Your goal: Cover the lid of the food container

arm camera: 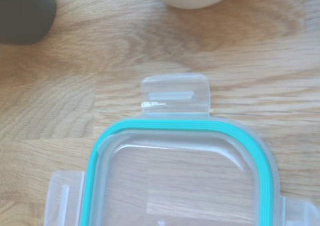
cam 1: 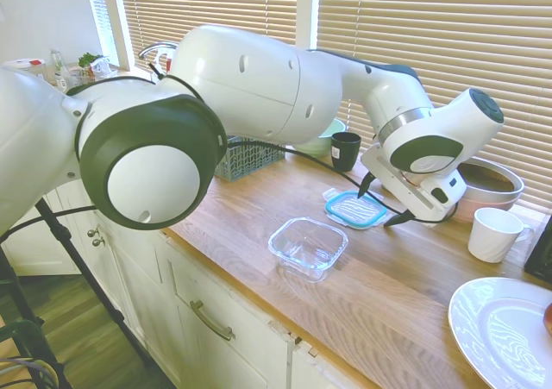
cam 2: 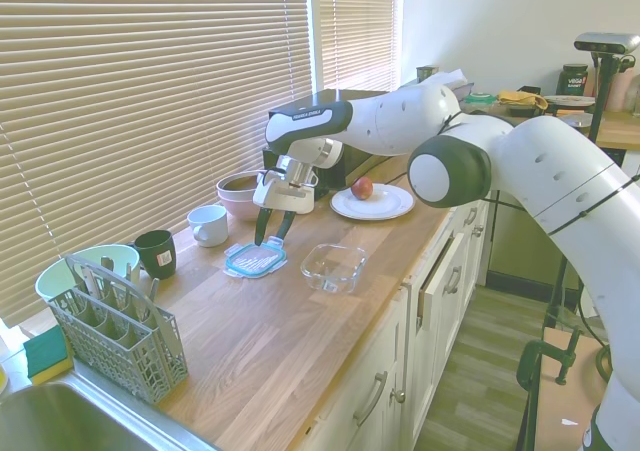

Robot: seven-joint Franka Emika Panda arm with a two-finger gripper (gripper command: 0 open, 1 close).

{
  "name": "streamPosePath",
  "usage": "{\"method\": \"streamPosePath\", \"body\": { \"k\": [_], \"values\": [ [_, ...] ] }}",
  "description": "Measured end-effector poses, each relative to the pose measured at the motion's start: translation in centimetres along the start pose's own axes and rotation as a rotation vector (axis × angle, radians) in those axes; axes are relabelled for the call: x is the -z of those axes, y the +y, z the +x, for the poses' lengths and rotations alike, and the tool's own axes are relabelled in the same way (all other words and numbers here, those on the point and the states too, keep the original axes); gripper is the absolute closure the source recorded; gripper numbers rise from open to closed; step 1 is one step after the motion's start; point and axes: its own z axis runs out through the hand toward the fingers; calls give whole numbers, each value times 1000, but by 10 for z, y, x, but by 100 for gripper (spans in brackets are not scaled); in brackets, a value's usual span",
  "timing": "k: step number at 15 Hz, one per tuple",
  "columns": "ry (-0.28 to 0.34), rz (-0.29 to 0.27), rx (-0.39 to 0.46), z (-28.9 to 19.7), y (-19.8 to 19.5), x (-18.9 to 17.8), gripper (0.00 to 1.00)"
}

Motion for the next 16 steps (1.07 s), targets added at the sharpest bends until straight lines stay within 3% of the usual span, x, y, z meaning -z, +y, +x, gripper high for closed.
{"method": "streamPosePath", "body": {
  "k": [16],
  "values": [
    [-25,4,-4,-2,0,-16,100]
  ]
}}
